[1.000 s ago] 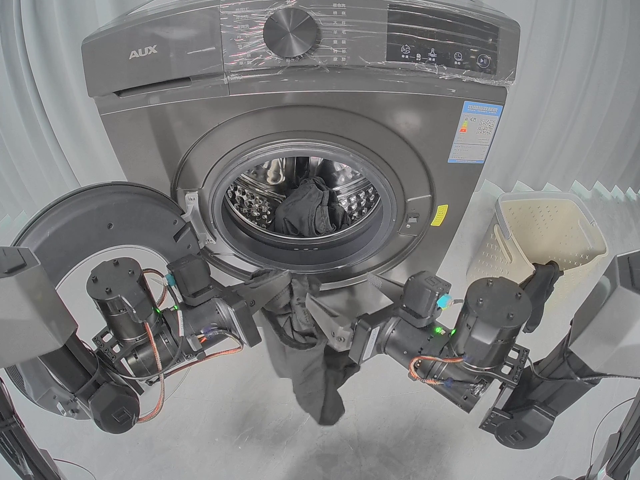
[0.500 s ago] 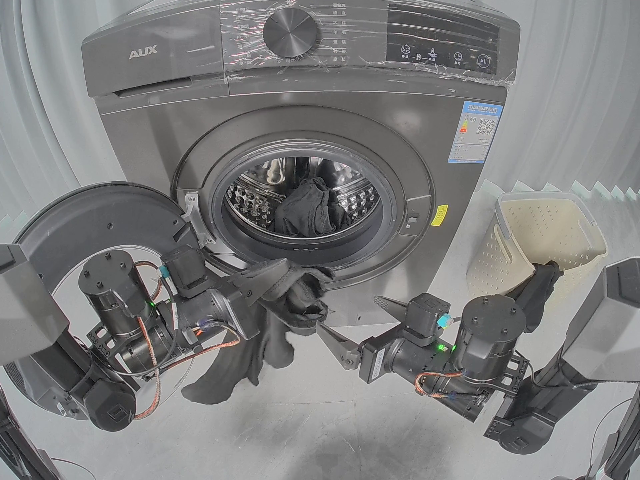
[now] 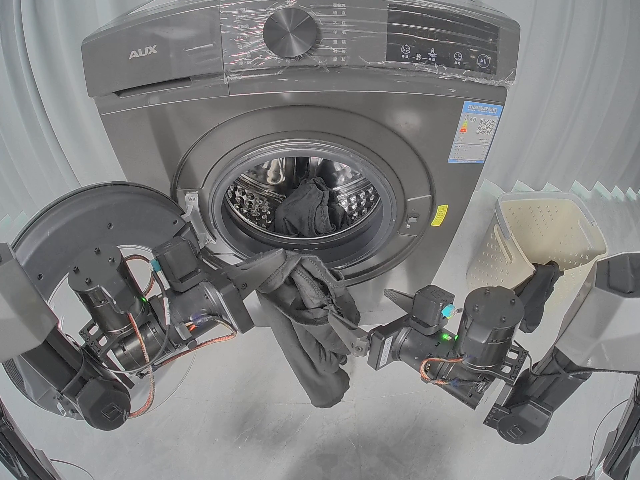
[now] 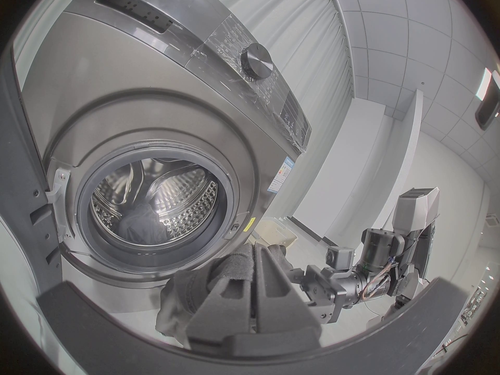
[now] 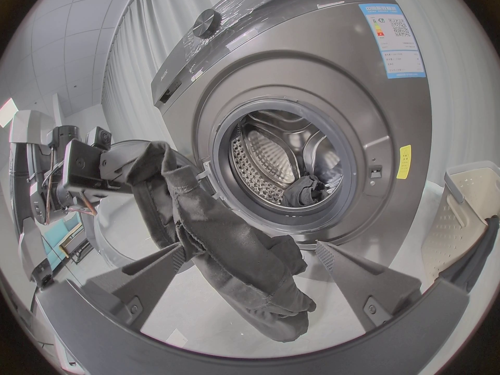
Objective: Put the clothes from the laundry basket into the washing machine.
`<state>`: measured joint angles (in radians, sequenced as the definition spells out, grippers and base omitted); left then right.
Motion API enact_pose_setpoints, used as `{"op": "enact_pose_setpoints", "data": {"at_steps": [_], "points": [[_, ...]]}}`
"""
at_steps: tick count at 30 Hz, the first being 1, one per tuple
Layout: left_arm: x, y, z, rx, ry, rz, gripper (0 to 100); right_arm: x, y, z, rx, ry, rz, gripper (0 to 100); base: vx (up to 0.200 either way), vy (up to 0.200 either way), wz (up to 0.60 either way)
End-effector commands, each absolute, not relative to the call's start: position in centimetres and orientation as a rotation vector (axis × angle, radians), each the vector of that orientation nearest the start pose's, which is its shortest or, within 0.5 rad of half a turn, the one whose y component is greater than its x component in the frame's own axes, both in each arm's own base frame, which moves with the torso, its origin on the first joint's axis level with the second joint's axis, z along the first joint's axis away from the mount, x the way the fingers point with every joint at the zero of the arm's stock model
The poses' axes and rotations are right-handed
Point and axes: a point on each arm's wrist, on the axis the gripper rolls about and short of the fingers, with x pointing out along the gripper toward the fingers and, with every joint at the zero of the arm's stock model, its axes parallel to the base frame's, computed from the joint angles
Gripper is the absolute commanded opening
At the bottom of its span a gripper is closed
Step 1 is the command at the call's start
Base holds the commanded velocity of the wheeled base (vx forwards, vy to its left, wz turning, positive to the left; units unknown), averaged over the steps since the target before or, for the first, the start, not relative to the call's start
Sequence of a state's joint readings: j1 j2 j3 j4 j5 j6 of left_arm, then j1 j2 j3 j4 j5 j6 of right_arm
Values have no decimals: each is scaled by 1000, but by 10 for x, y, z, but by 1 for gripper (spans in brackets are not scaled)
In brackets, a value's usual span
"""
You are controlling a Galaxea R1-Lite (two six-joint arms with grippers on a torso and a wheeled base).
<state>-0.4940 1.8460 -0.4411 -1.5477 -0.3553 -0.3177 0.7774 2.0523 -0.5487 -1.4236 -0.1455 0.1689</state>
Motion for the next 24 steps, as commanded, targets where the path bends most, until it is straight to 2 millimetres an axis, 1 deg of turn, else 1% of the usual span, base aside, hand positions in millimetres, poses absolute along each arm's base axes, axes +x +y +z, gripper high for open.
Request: {"op": "enact_pose_setpoints", "data": {"at_steps": [1, 8, 12, 17, 22, 24], "points": [[248, -143, 146, -310, -24, -867, 0, 235, 227, 80, 116, 155, 642, 100, 0, 0, 0], [251, -144, 148, -313, -34, -863, 0, 228, 227, 70, 106, 185, 726, 100, 0, 0, 0], [253, -145, 149, -313, -40, -861, 0, 228, 228, 66, 100, 194, 739, 100, 0, 0, 0], [253, -145, 150, -314, -48, -861, 0, 230, 230, 54, 66, 223, 760, 100, 0, 0, 0], [252, -144, 152, -315, -53, -861, 0, 241, 235, 46, 62, 222, 773, 100, 0, 0, 0], [252, -144, 153, -315, -56, -860, 0, 250, 235, 38, 44, 223, 764, 100, 0, 0, 0]]}}
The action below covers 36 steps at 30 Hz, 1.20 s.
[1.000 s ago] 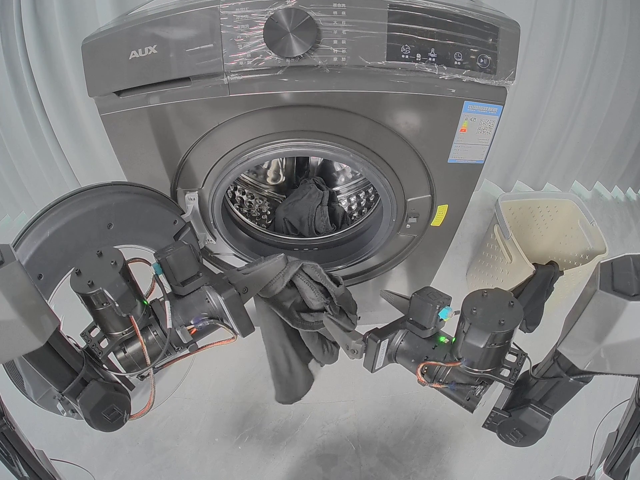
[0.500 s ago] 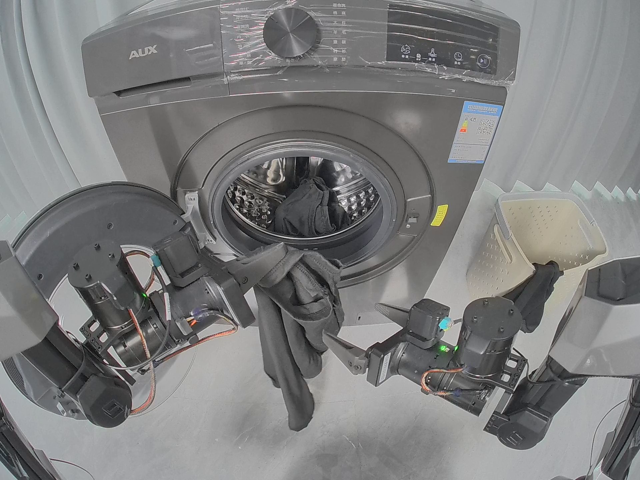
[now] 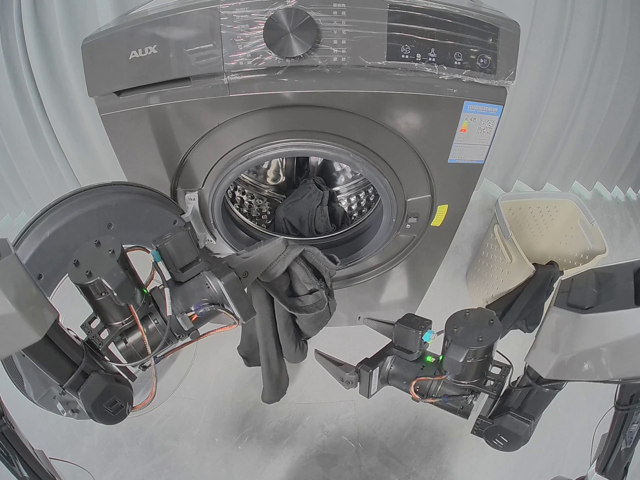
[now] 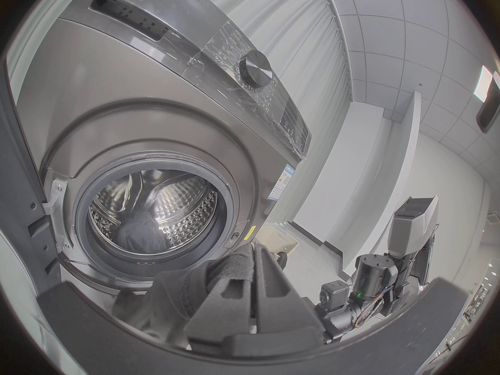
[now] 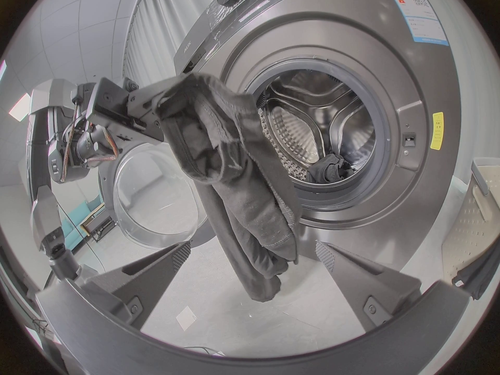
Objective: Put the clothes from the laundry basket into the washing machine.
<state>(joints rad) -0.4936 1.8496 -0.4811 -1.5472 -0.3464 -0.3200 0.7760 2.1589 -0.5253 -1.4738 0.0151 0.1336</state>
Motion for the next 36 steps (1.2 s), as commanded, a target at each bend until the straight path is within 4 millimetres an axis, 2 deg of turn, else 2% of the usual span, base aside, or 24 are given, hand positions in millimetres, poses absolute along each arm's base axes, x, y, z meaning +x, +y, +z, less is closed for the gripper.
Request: {"op": "enact_pose_setpoints", "data": {"at_steps": [1, 5, 9, 16, 24, 25, 36], "points": [[252, -144, 153, -315, -58, -861, 0, 257, 233, 34, 40, 224, 752, 100, 0, 0, 0], [252, -143, 154, -313, -61, -859, 0, 277, 233, 28, 45, 204, 732, 100, 0, 0, 0], [251, -143, 154, -313, -63, -863, 0, 293, 236, 31, 59, 158, 716, 100, 0, 0, 0], [252, -144, 154, -315, -61, -864, 0, 296, 243, 35, 65, 128, 730, 100, 0, 0, 0], [252, -144, 155, -315, -64, -864, 0, 297, 263, 33, 81, 81, 804, 100, 0, 0, 0], [252, -144, 155, -315, -64, -864, 0, 297, 265, 32, 82, 76, 809, 0, 0, 0, 0], [253, -143, 155, -315, -66, -859, 0, 299, 265, 25, 83, 82, 819, 0, 0, 0, 0]]}}
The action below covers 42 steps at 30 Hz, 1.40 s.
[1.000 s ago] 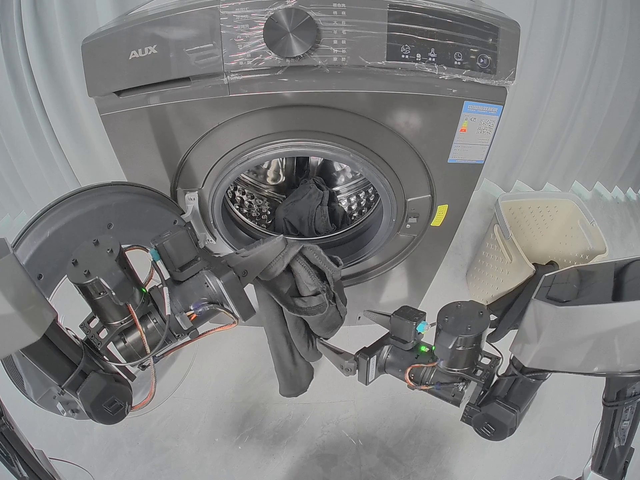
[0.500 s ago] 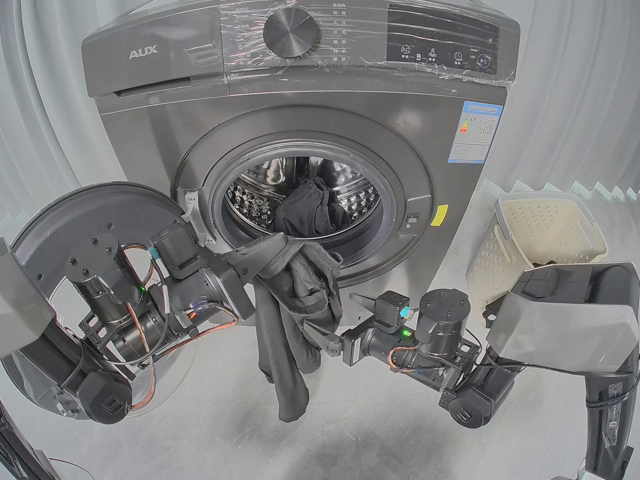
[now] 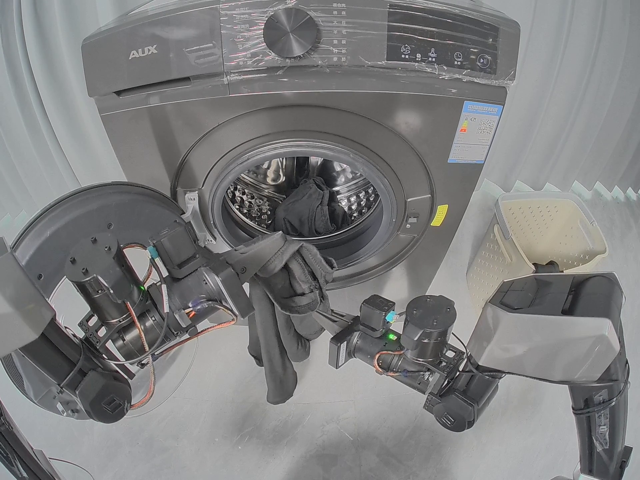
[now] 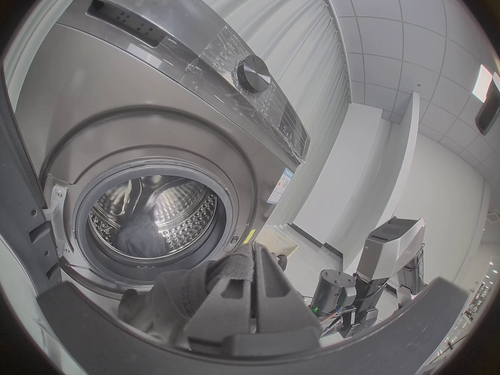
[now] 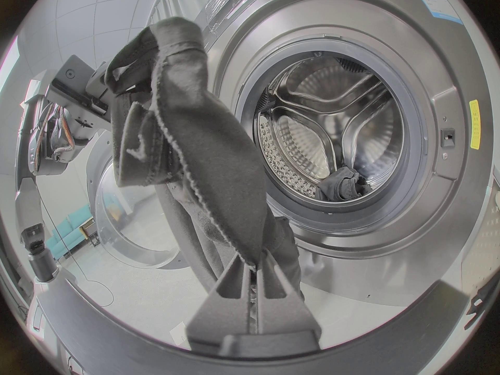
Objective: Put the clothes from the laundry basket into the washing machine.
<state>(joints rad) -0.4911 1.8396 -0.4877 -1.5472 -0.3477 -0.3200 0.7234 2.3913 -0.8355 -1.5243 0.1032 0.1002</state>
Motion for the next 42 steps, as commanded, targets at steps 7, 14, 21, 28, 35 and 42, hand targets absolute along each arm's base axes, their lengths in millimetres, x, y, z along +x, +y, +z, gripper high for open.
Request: {"op": "enact_pose_setpoints", "data": {"at_steps": [7, 14, 21, 28, 35, 42], "points": [[254, -143, 154, -315, -64, -855, 0, 288, 255, 40, 87, 74, 818, 0, 0, 0, 0], [254, -143, 155, -315, -67, -856, 0, 281, 252, 38, 79, 96, 818, 100, 0, 0, 0], [253, -143, 155, -315, -68, -856, 0, 284, 256, 28, 76, 117, 868, 100, 0, 0, 0], [252, -143, 156, -315, -73, -859, 0, 292, 268, 23, 81, 94, 886, 100, 0, 0, 0], [251, -142, 159, -331, -74, -860, 0, 301, 273, 21, 91, 68, 863, 100, 0, 0, 0], [254, -140, 155, -329, -63, -848, 0, 298, 267, 31, 99, 58, 842, 0, 0, 0, 0]]}}
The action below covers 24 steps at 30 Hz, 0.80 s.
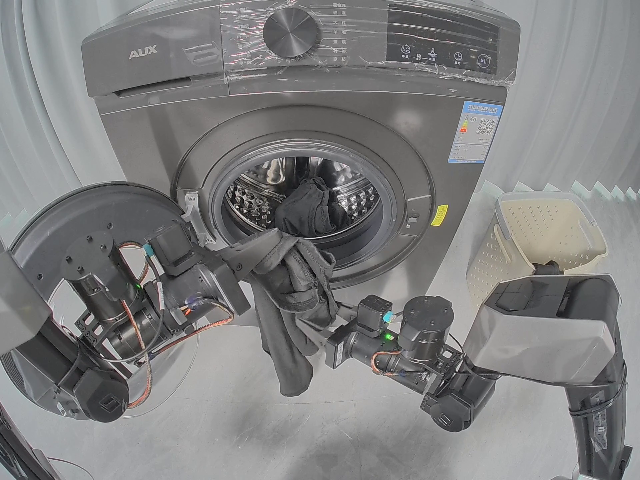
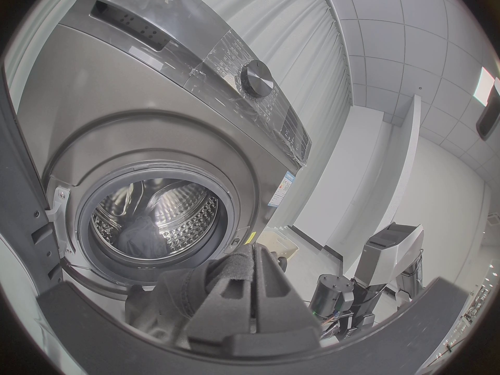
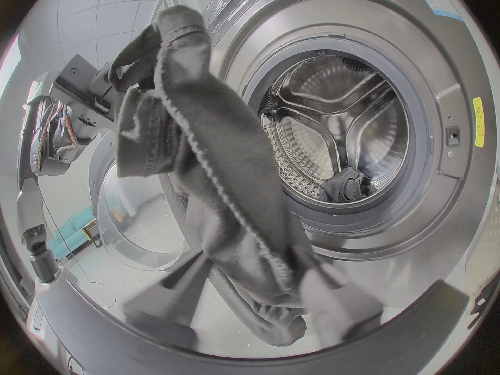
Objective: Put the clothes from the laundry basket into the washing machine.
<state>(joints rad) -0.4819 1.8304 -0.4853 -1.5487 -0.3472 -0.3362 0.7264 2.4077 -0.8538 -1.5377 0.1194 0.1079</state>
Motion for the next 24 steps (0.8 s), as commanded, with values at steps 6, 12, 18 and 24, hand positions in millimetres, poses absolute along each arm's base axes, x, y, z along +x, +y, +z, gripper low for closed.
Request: {"op": "enact_pose_setpoints", "data": {"at_steps": [6, 12, 18, 24], "points": [[254, -140, 155, -327, -62, -847, 0, 289, 263, 42, 103, 54, 847, 0, 0, 0, 0], [252, -139, 153, -327, -51, -846, 0, 287, 261, 50, 110, 43, 845, 0, 0, 0, 0], [253, -133, 151, -331, -44, -825, 0, 272, 245, 64, 107, 52, 792, 0, 0, 0, 0], [247, -130, 145, -330, -9, -824, 100, 262, 229, 85, 113, 27, 772, 0, 0, 0, 0]]}}
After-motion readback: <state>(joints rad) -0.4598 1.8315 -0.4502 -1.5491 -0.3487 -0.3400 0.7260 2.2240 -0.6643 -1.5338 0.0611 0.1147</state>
